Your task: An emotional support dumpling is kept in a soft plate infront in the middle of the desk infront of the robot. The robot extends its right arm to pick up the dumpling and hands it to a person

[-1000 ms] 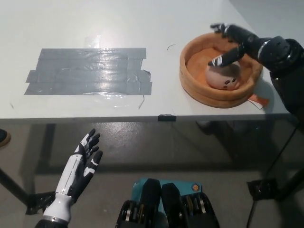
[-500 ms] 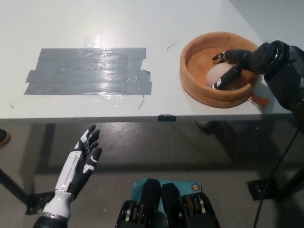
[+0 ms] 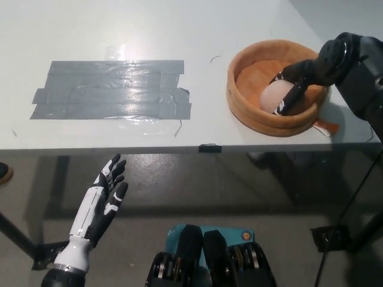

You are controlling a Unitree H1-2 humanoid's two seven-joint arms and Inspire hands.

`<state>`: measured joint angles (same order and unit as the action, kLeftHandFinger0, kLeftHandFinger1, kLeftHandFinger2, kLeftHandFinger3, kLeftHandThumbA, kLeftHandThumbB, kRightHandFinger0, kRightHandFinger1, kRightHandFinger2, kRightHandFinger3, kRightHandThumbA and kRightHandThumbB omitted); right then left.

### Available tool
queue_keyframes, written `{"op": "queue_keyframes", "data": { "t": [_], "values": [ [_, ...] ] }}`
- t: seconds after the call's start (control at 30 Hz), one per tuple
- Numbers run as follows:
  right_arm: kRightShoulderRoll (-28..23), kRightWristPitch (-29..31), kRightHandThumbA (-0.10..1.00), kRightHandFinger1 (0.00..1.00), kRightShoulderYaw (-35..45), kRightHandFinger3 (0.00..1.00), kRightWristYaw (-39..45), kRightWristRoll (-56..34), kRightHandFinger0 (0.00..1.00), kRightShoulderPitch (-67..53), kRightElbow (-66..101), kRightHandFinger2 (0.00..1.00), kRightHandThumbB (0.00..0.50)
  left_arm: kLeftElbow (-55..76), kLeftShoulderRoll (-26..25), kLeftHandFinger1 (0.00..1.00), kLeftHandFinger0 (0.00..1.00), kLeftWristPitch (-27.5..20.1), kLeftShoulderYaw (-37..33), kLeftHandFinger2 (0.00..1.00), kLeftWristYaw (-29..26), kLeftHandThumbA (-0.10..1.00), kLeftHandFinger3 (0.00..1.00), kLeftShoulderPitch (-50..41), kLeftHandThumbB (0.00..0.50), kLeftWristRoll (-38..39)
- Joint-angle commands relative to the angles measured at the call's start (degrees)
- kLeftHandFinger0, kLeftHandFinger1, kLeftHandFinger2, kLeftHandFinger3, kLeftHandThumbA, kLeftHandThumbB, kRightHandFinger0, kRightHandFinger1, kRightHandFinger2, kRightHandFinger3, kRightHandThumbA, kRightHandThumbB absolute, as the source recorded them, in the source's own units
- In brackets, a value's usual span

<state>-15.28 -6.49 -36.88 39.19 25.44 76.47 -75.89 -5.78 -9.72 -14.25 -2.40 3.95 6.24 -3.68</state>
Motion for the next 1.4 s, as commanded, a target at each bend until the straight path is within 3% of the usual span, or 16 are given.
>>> {"op": "queue_keyframes", "data": {
  "t": [0.0,0.07,0.13,0.17,0.2,0.23,0.3,0.33,0.4,0.53,0.67,0.73,1.1,1.17,1.27,1.37],
  "values": [
    [-0.21,-1.67,-0.1,0.26,-0.73,1.0,-13.43,4.83,0.06,0.34,2.53,0.4,0.177,1.65,-0.82,1.0,1.0,-1.62,0.42,1.0,0.56,0.85,1.0,1.09,0.321,0.24],
    [-0.51,-0.99,-0.1,0.39,0.67,0.98,-17.51,4.35,0.12,-0.82,3.34,0.47,0.172,1.7,-0.81,1.0,1.0,-1.6,0.4,1.0,0.45,0.85,1.0,1.14,0.323,0.04],
    [-0.88,0.87,-0.1,0.52,2.69,0.6,-23.5,3.23,0.18,-2.06,3.61,0.55,0.177,1.77,-0.9,1.0,1.0,-1.41,0.54,1.0,0.56,0.85,1.0,1.29,0.328,0.39],
    [-0.92,1.25,-0.1,0.57,3.2,0.62,-24.56,2.93,0.17,-2.23,3.57,0.64,0.178,1.75,-0.97,1.0,1.0,-1.41,0.59,1.0,0.59,0.85,1.0,1.38,0.329,0.45],
    [-1.22,1.74,-0.1,0.64,4.45,0.69,-27.17,2.26,0.17,-2.65,3.79,0.84,0.16,1.38,-0.95,1.0,1.0,-1.78,0.67,1.0,0.55,0.85,1.0,1.52,0.33,0.6],
    [-1.41,2.37,-0.1,0.67,5.34,0.78,-28.73,1.79,0.17,-2.9,4.01,0.93,0.159,1.21,-0.96,1.0,1.0,-1.93,0.72,1.0,0.52,0.85,1.0,1.63,0.331,0.65],
    [-1.73,3.79,-0.1,0.71,6.59,1.0,-30.65,1.13,0.1,-3.24,4.24,1.0,0.167,1.2,-0.98,1.0,1.0,-1.85,0.69,1.0,0.52,0.87,1.0,1.7,0.336,0.56],
    [-1.97,4.88,-0.1,0.77,7.67,1.0,-32.31,0.58,0.14,-3.53,4.54,1.0,0.171,1.24,-1.04,1.0,1.0,-1.66,0.64,1.0,0.58,0.87,1.0,1.74,0.327,0.48],
    [-2.19,6.21,-0.1,0.77,10.1,1.0,-34.71,-0.8,0.16,-3.91,5.09,1.0,0.186,1.57,-1.02,1.0,1.0,-1.65,0.57,1.0,0.73,0.85,1.0,1.49,0.306,0.66],
    [-2.1,10.3,-0.1,0.68,15.37,0.95,-38.52,-3.73,0.12,-4.43,6.66,0.96,0.202,1.56,-0.98,1.0,1.0,-1.54,0.63,1.0,0.65,0.85,1.0,1.45,0.308,0.66],
    [-1.5,9.19,-0.1,0.66,19.36,1.0,-40.15,-3.69,0.1,-5.53,13.69,0.99,0.16,1.82,-0.84,1.0,1.0,-1.07,0.5,1.0,0.78,0.85,1.0,0.7,0.319,0.81],
    [-1.46,9.76,-0.1,0.66,21.3,1.0,-39.95,-4.01,0.1,-6.13,16.9,0.98,0.164,1.51,-0.89,1.0,1.0,-1.69,0.45,1.0,0.74,0.85,1.0,0.85,0.312,0.65],
    [-0.48,4.38,-0.1,0.66,29.58,1.0,-35.85,-4.76,0.12,-8.82,38.81,1.0,0.156,1.43,-0.86,1.0,1.0,-1.61,0.36,1.0,0.57,0.87,1.0,1.33,0.319,0.15],
    [-0.9,5.86,-0.1,0.61,29.37,1.0,-36.22,-3.15,0.12,-8.8,42.49,0.98,0.178,1.32,-0.77,1.0,1.0,-1.07,0.3,1.0,0.89,0.86,1.0,1.76,0.322,0.66],
    [-0.45,1.59,-0.1,0.55,29.6,0.95,-34.07,-2.45,0.05,-8.81,49.48,0.91,0.165,1.46,-0.76,1.0,1.0,-1.1,0.01,1.0,0.92,0.86,1.0,1.9,0.321,0.18],
    [-0.01,-0.53,-0.1,0.52,29.19,0.98,-32.13,-2.2,0.01,-8.21,54.35,0.91,0.176,1.01,-0.6,1.0,1.0,-0.75,-0.07,1.0,0.94,0.85,1.0,2.72,0.316,0.24]
  ]
}}
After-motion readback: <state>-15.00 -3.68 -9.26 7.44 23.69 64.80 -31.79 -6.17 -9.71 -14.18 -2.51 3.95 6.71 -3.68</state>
